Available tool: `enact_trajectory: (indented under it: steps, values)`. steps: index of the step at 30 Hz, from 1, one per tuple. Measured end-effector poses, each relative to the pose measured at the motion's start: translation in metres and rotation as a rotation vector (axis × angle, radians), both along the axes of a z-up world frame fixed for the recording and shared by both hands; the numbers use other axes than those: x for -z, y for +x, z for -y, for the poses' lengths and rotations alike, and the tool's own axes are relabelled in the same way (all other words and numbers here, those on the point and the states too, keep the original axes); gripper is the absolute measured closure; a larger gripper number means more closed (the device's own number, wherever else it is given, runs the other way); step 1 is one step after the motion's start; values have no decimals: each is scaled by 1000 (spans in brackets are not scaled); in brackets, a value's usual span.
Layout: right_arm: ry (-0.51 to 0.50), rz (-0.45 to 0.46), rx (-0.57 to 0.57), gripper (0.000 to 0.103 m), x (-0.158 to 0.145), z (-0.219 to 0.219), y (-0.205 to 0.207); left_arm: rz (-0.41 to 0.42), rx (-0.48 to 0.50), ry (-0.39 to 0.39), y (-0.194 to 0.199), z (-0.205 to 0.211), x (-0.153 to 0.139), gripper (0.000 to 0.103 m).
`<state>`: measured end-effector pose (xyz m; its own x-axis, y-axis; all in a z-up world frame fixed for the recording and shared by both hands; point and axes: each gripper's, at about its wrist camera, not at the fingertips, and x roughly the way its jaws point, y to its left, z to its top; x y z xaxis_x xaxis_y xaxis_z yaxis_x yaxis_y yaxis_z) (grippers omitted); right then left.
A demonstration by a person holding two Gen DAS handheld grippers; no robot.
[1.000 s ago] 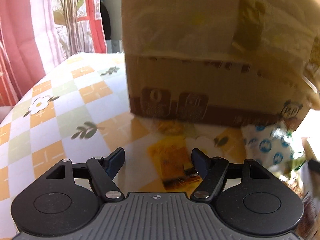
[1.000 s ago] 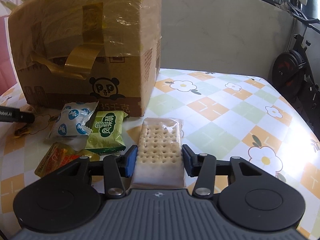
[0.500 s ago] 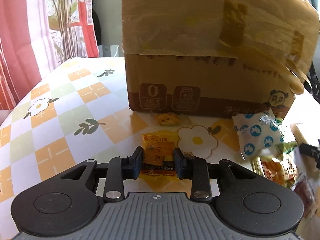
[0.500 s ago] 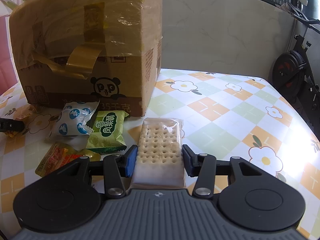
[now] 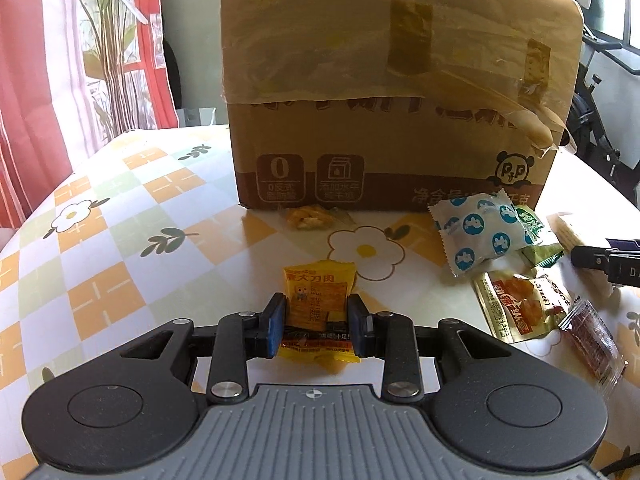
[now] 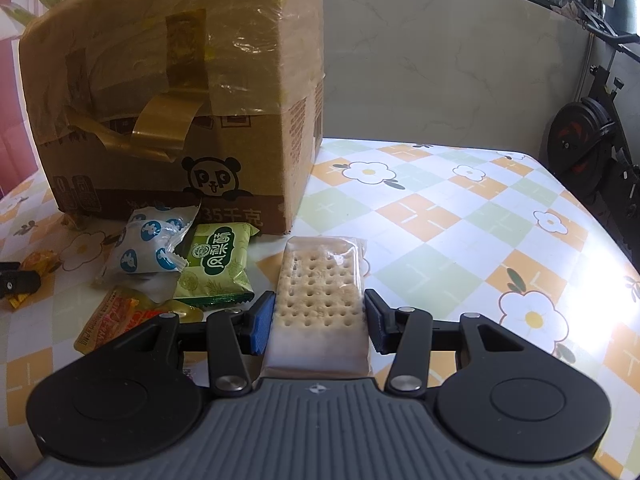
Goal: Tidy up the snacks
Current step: 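Hold the cracker pack and yellow packet closed in both grippers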
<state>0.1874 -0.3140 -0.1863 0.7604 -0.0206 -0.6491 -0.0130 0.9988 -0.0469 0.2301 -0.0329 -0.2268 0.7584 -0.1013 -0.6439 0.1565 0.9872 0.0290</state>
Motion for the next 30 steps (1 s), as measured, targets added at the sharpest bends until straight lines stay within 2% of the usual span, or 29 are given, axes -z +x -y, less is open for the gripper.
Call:
enact_trajectory:
  steps: [20, 30]
  values:
    - [-1, 5, 3, 54, 0, -1, 0, 12, -1, -17, 2, -4, 3, 67]
    - [19, 7, 7, 54, -2, 1, -1, -12, -10, -64, 5, -9, -3, 70]
